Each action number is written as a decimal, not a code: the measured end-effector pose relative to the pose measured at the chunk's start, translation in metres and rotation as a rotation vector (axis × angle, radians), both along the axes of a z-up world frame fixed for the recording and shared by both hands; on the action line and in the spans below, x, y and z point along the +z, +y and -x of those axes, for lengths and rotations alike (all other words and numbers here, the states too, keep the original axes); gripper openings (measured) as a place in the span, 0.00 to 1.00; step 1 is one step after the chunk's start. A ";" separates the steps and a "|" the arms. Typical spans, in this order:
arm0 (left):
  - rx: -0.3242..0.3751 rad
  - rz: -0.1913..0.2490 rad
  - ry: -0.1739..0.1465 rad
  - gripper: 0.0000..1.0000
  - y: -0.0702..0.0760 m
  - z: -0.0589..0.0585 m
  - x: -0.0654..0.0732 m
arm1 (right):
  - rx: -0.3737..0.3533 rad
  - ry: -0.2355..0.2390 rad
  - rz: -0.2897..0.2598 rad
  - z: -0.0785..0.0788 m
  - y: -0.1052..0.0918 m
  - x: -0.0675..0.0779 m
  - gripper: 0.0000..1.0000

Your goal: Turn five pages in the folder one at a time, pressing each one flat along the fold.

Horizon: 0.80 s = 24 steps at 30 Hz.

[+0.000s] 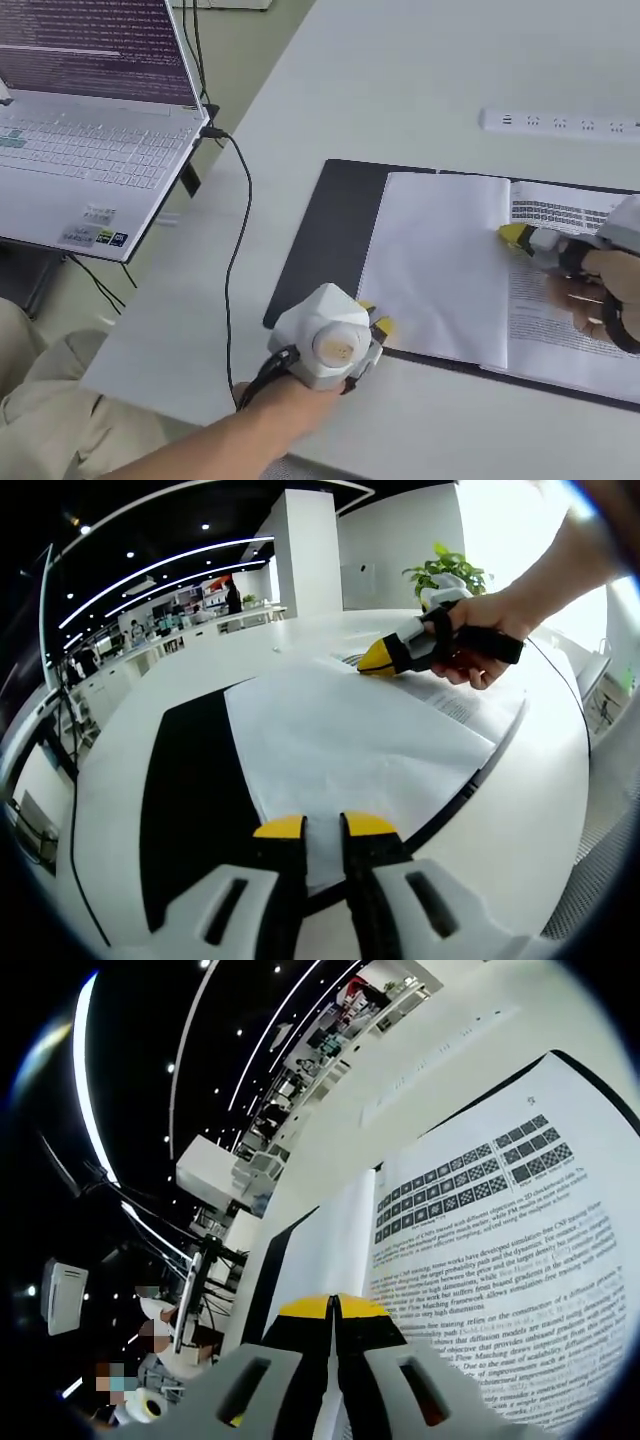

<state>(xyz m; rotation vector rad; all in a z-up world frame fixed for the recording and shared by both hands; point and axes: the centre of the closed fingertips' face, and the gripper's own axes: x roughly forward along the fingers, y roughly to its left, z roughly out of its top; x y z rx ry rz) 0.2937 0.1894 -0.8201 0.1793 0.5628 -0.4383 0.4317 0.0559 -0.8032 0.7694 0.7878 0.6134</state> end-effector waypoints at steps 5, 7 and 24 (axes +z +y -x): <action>-0.006 -0.004 0.000 0.12 -0.001 0.000 0.001 | -0.002 0.009 -0.019 0.013 -0.001 0.001 0.00; -0.005 -0.002 0.001 0.12 -0.001 0.000 0.001 | 0.001 0.010 -0.021 0.016 -0.001 0.001 0.00; -0.014 -0.011 -0.003 0.12 -0.002 0.000 0.000 | 0.025 0.044 -0.065 0.057 0.001 0.001 0.00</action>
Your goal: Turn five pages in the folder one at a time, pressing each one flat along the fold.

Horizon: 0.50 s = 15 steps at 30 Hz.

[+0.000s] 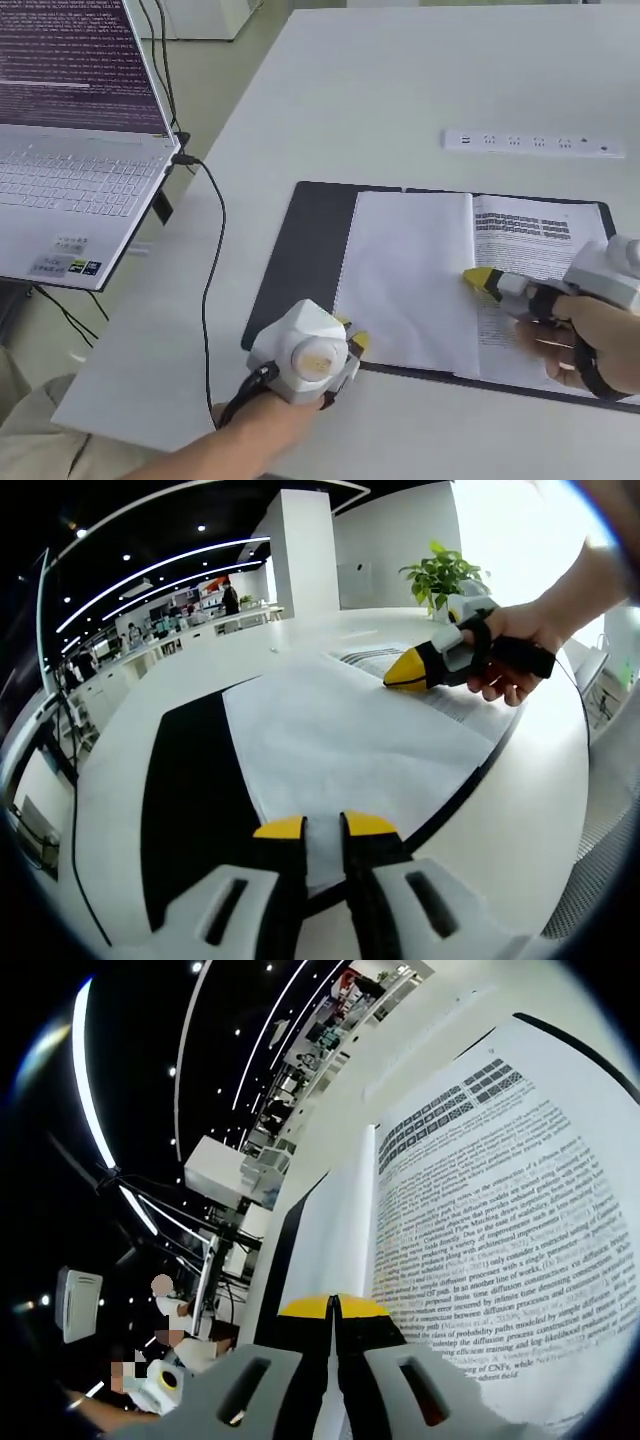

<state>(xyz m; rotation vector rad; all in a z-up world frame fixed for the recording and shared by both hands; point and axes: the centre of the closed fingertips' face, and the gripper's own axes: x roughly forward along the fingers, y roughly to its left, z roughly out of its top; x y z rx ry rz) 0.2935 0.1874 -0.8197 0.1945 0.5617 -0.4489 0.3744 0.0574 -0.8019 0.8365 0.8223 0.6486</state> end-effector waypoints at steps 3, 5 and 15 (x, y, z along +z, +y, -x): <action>-0.001 0.000 -0.002 0.12 0.000 0.000 0.000 | 0.021 0.005 -0.006 0.012 0.002 -0.001 0.00; 0.000 0.000 -0.002 0.12 0.000 0.000 0.000 | 0.038 0.008 -0.010 0.021 0.003 -0.001 0.00; 0.006 -0.001 -0.006 0.12 0.001 0.000 0.000 | 0.089 0.032 -0.038 0.063 0.006 -0.001 0.00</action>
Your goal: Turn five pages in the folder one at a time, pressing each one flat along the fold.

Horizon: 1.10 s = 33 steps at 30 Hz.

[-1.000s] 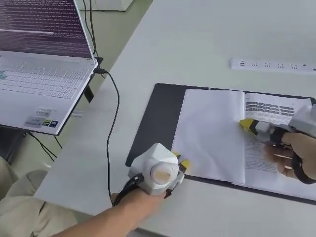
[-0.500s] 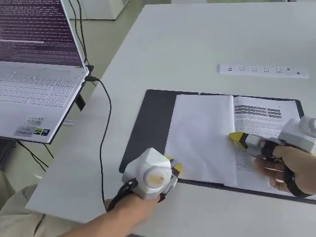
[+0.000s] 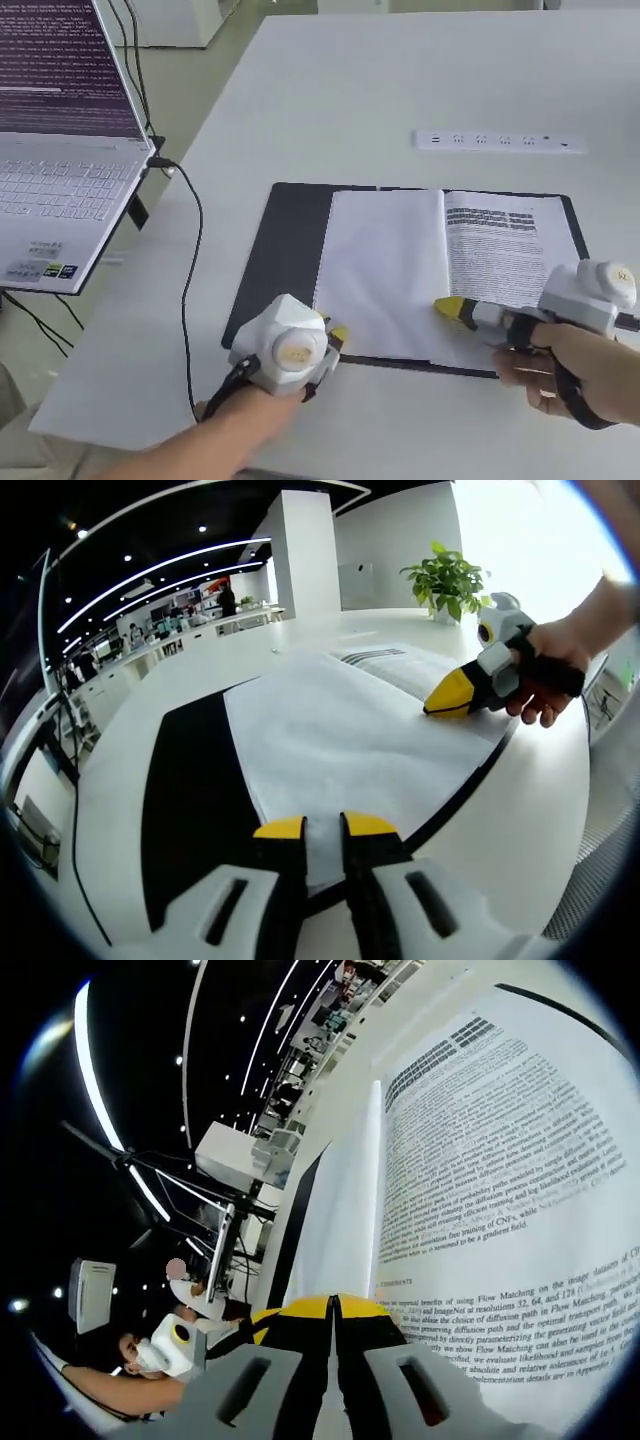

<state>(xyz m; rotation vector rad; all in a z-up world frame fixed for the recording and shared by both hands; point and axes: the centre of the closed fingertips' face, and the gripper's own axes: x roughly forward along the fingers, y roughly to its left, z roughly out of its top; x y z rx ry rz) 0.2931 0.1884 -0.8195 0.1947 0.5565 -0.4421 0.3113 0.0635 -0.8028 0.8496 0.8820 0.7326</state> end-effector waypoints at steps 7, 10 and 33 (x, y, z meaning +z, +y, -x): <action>0.010 -0.002 -0.005 0.12 0.001 0.000 0.000 | 0.023 0.009 -0.005 0.020 -0.001 -0.005 0.00; 0.011 -0.002 -0.005 0.12 0.001 0.000 0.000 | 0.024 0.012 -0.010 0.025 -0.002 -0.007 0.00; 0.027 -0.006 -0.014 0.11 0.001 0.004 0.004 | 0.044 0.051 -0.009 0.081 -0.003 -0.011 0.00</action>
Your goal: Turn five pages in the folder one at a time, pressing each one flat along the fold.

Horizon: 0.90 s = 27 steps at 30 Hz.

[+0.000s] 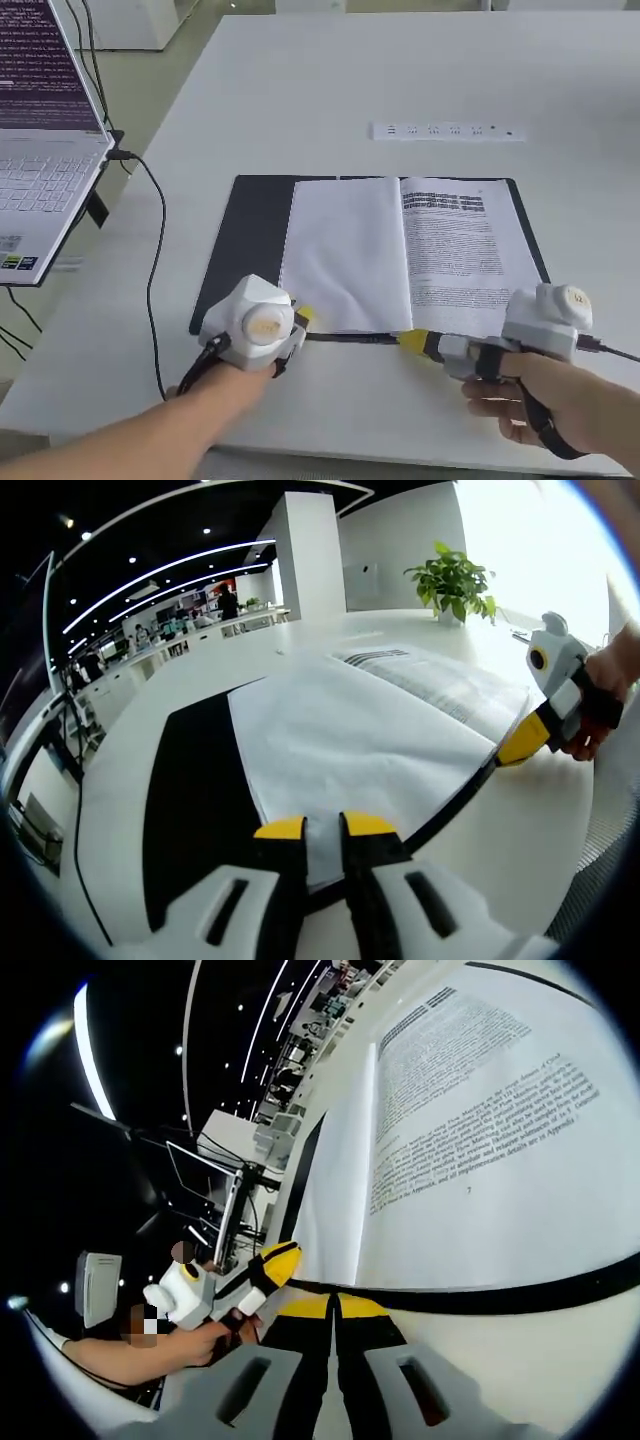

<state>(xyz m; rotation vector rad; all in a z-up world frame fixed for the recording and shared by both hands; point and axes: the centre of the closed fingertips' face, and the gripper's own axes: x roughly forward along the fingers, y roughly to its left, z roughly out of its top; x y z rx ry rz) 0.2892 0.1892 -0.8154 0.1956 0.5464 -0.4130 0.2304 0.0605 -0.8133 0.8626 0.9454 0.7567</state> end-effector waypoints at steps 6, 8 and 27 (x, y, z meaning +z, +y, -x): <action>0.009 0.005 0.001 0.11 0.001 0.000 0.000 | -0.026 -0.001 -0.024 0.007 -0.004 0.006 0.00; 0.019 0.014 0.001 0.11 0.001 0.000 0.000 | -0.038 -0.012 -0.032 0.008 -0.005 0.011 0.00; 0.096 0.127 0.129 0.19 0.021 0.035 0.026 | -0.112 -0.322 0.248 -0.009 -0.056 0.063 0.00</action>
